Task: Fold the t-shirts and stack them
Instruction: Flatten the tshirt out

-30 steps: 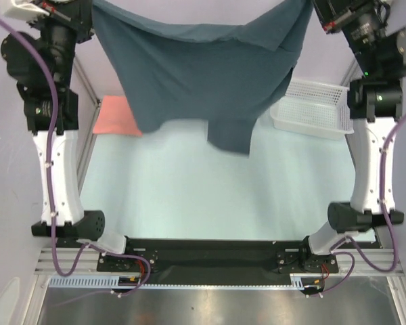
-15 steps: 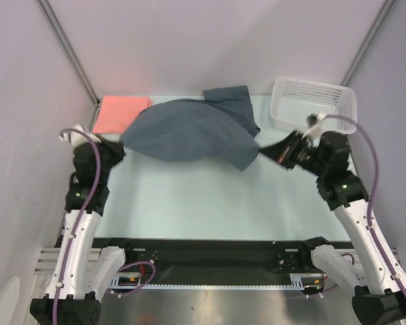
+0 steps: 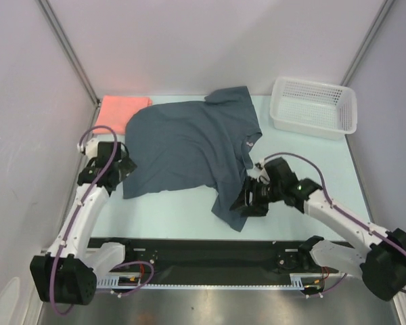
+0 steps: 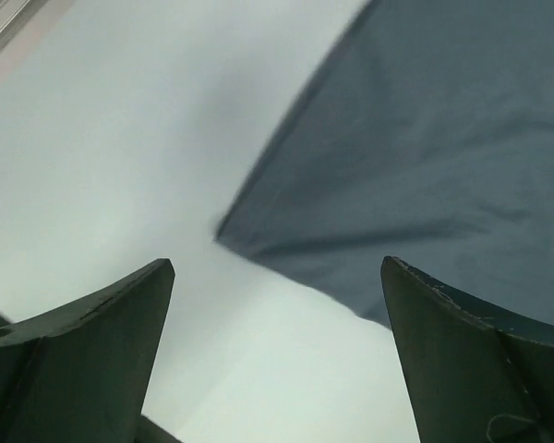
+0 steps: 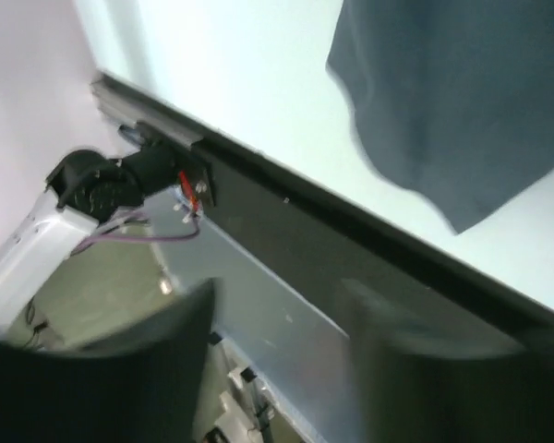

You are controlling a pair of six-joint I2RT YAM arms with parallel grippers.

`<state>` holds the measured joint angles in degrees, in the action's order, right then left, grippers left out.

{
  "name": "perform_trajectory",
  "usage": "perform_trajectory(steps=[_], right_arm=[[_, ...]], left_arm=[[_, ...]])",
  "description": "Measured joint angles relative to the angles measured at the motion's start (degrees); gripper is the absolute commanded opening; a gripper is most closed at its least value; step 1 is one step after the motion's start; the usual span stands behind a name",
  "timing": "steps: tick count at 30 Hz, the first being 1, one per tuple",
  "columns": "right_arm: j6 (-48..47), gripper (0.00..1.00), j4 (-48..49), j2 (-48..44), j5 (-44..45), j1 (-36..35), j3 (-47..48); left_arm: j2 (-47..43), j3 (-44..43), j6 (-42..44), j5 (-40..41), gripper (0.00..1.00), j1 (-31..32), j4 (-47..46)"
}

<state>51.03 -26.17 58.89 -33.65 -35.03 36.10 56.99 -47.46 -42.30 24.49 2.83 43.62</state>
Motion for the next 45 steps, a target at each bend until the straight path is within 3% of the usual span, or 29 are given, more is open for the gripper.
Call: perform_trajectory(steps=[4, 8, 11, 16, 22, 29, 32, 36, 39, 45], right_arm=[[-11.0, 0.75, -6.6, 6.6, 1.8, 11.4, 14.1], [-17.2, 0.5, -4.0, 14.3, 5.4, 22.9, 24.0], [-21.4, 0.43, -4.2, 25.6, 8.8, 23.3, 31.2], [-27.5, 0.48, -6.2, 43.0, 15.4, 19.1, 42.6], [-33.6, 0.48, -10.9, 51.3, 24.4, 13.0, 46.3], [-38.1, 0.39, -14.0, 53.7, 31.1, 10.3, 48.3], [-39.3, 0.36, -14.7, 54.1, 33.5, 10.2, 48.5], [-40.7, 0.3, -15.6, 55.2, 35.1, 10.2, 50.2], [-41.3, 0.25, -15.8, 56.0, 35.9, 10.2, 51.5], [-42.1, 0.26, -16.5, 57.2, 36.2, 10.1, 53.0]], left_arm=[[1.5, -3.8, 5.0, -3.5, 0.97, 9.0, -4.9], [1.2, 0.4, 6.2, -16.7, 0.88, 21.2, -17.1], [7.8, 1.3, 5.7, -23.6, 0.88, 29.0, -23.5], [24.3, -0.4, 4.6, -32.5, 0.87, 38.2, -31.1], [40.9, -7.9, 2.8, -39.6, 0.88, 40.3, -32.3], [43.6, -10.6, 2.8, -39.8, 0.85, 41.9, -28.9], [45.5, -12.3, 2.5, -40.3, 0.73, 42.7, -28.8], [47.2, -13.1, 1.7, -40.4, 0.48, 43.1, -28.9], [47.5, -13.1, 1.8, -39.7, 0.41, 43.1, -28.6], [48.1, -13.5, 1.8, -39.6, 0.3, 43.1, -28.2]])
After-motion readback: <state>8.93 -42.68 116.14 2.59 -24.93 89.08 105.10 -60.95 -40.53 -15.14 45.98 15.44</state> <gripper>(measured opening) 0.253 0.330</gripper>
